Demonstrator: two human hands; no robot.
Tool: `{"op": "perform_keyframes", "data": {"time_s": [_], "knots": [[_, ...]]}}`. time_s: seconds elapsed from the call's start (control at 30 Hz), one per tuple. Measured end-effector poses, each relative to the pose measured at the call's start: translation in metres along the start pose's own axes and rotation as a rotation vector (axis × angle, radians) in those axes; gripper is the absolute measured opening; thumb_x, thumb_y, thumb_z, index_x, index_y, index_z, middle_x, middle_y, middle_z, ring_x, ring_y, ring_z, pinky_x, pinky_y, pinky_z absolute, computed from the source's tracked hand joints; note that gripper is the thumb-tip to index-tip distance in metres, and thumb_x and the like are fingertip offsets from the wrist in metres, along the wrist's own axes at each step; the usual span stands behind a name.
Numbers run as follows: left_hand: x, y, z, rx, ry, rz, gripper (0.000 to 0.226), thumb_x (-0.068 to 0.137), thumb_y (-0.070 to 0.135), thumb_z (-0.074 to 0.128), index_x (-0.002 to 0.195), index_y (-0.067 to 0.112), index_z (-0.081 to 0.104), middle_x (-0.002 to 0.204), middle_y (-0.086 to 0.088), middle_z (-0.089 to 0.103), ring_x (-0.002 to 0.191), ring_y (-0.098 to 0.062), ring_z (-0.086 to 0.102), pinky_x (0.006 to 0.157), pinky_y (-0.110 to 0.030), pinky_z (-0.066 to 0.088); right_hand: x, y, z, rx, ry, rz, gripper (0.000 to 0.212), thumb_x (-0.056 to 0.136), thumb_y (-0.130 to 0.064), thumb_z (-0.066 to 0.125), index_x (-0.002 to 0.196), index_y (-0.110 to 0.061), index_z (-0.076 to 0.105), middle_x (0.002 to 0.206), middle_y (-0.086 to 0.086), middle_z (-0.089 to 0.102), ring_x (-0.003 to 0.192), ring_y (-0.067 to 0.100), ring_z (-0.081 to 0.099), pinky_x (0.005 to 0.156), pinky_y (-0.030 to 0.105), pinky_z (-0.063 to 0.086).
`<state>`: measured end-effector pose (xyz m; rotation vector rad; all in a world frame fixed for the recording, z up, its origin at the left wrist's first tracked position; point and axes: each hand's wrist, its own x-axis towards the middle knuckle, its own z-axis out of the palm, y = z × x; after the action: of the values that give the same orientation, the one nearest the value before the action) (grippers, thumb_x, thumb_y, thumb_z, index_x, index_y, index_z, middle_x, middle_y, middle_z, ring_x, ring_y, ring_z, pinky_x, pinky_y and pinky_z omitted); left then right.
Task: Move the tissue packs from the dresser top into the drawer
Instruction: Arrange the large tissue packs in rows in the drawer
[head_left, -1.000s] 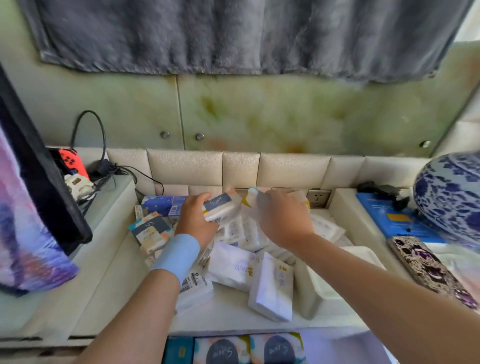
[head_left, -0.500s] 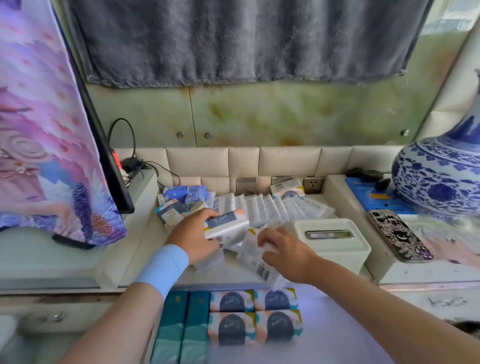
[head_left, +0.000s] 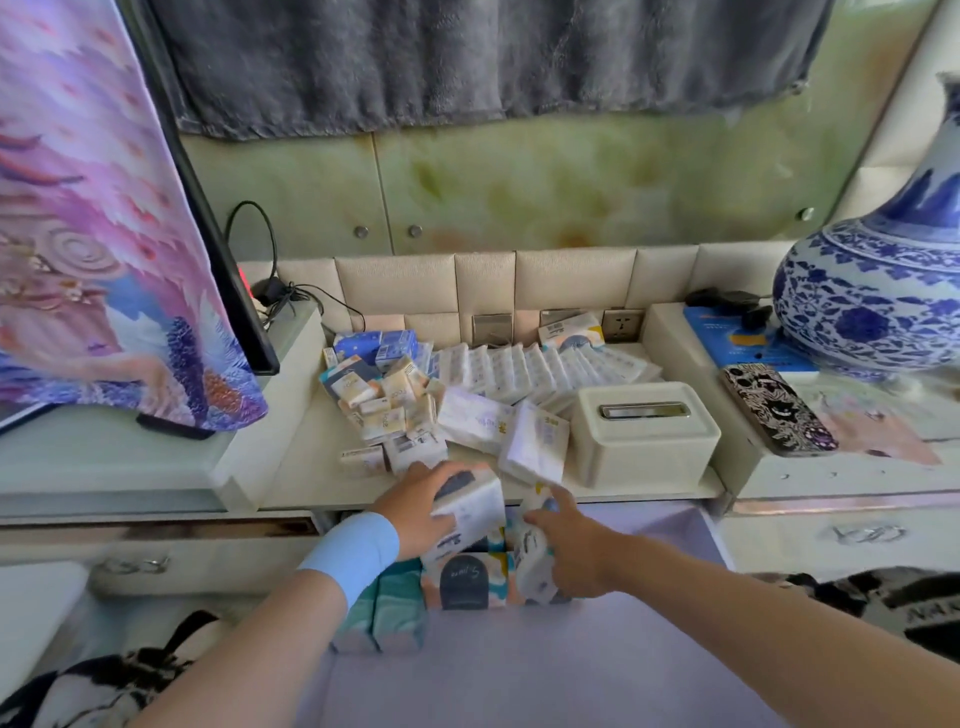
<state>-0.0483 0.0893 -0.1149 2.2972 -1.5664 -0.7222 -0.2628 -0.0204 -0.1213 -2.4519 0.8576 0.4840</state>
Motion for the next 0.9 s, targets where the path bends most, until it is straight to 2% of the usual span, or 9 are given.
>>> {"op": "perform_keyframes", "data": {"time_s": [0.1,0.2,0.3,0.37,0.43,0.53,0.67,0.8,0.9], "knots": [[0.004,-0.008,0.015,0.341,-0.048,-0.044,0.045,0.094,0.035,0.051,0.137,0.037,0.037,0.132,-0.003,0.047,0.120,-0.027,0.046,0.099,-0.039,0.040,0.014,0.004,0.014,-0.112,0.052,-0.100,0.097,0.079,-0.033,0.079,0.155,-0.028,0.020,0.160,0.006,-0.015,0.130,0.034,0.048,0.106,0.036,0.042],[0.006,-0.009,0.021,0.550,-0.055,-0.026,0.045,0.091,0.027,0.054,0.133,0.026,0.037,0.131,-0.003,0.050,0.120,-0.026,0.042,0.099,-0.037,0.035,0.024,0.004,0.020,-0.243,0.066,-0.180,0.094,0.083,-0.034,0.075,0.156,-0.029,0.016,0.163,-0.001,-0.018,0.138,0.036,0.039,0.107,0.043,0.042],[0.013,-0.006,0.030,0.620,-0.060,-0.005,0.062,0.082,0.019,0.061,0.137,0.023,0.032,0.133,-0.003,0.048,0.121,-0.025,0.040,0.100,-0.037,0.034,0.028,0.002,0.018,-0.339,0.099,-0.247,0.087,0.085,-0.033,0.073,0.154,-0.030,0.021,0.165,-0.002,-0.008,0.132,0.034,0.047,0.101,0.046,0.047],[0.018,-0.005,0.037,0.672,-0.071,0.040,0.080,0.080,0.028,0.068,0.145,0.027,0.021,0.135,-0.002,0.046,0.123,-0.025,0.039,0.100,-0.037,0.032,0.032,0.001,0.015,-0.382,0.100,-0.256,0.079,0.086,-0.024,0.071,0.151,-0.028,0.028,0.165,-0.003,0.002,0.125,0.033,0.053,0.092,0.046,0.051],[0.023,-0.002,0.038,0.704,-0.067,0.084,0.088,0.084,0.036,0.067,0.151,0.030,0.010,0.137,-0.004,0.045,0.125,-0.026,0.039,0.101,-0.038,0.031,0.035,-0.001,0.012,-0.455,0.123,-0.274,0.069,0.086,-0.014,0.068,0.145,-0.026,0.036,0.160,-0.002,0.016,0.114,0.034,0.058,0.083,0.045,0.053],[0.026,0.002,0.024,0.619,-0.081,0.105,0.084,0.088,0.027,0.059,0.153,0.038,0.007,0.138,-0.004,0.044,0.125,-0.027,0.039,0.093,-0.036,0.037,0.038,-0.004,0.006,-0.588,0.173,-0.319,0.058,0.086,-0.017,0.065,0.139,-0.025,0.042,0.142,0.004,0.040,0.104,0.032,0.061,0.077,0.039,0.049],[0.017,0.004,-0.002,0.507,-0.044,0.109,0.083,0.085,0.026,0.061,0.149,0.046,0.012,0.133,-0.001,0.038,0.118,-0.027,0.044,0.090,-0.038,0.045,0.029,-0.016,-0.008,-0.565,0.253,-0.329,0.047,0.084,-0.047,0.058,0.126,-0.027,0.048,0.112,0.002,0.054,0.089,0.028,0.061,0.069,0.033,0.042],[0.006,-0.007,-0.021,0.260,0.047,0.020,0.068,0.081,0.025,0.063,0.141,0.043,0.035,0.130,0.002,0.041,0.113,-0.027,0.051,0.084,-0.032,0.044,0.012,-0.034,0.000,-0.458,0.134,-0.288,0.040,0.077,-0.059,0.050,0.099,-0.025,0.049,0.092,0.000,0.062,0.079,0.027,0.060,0.070,0.036,0.052],[-0.005,-0.021,-0.023,0.004,0.096,-0.042,0.060,0.077,0.018,0.070,0.129,0.033,0.044,0.127,0.000,0.051,0.112,-0.021,0.054,0.089,-0.033,0.048,0.007,-0.040,0.026,-0.463,0.025,-0.225,0.043,0.080,-0.056,0.052,0.104,-0.022,0.052,0.094,0.003,0.064,0.077,0.025,0.057,0.070,0.035,0.051]]}}
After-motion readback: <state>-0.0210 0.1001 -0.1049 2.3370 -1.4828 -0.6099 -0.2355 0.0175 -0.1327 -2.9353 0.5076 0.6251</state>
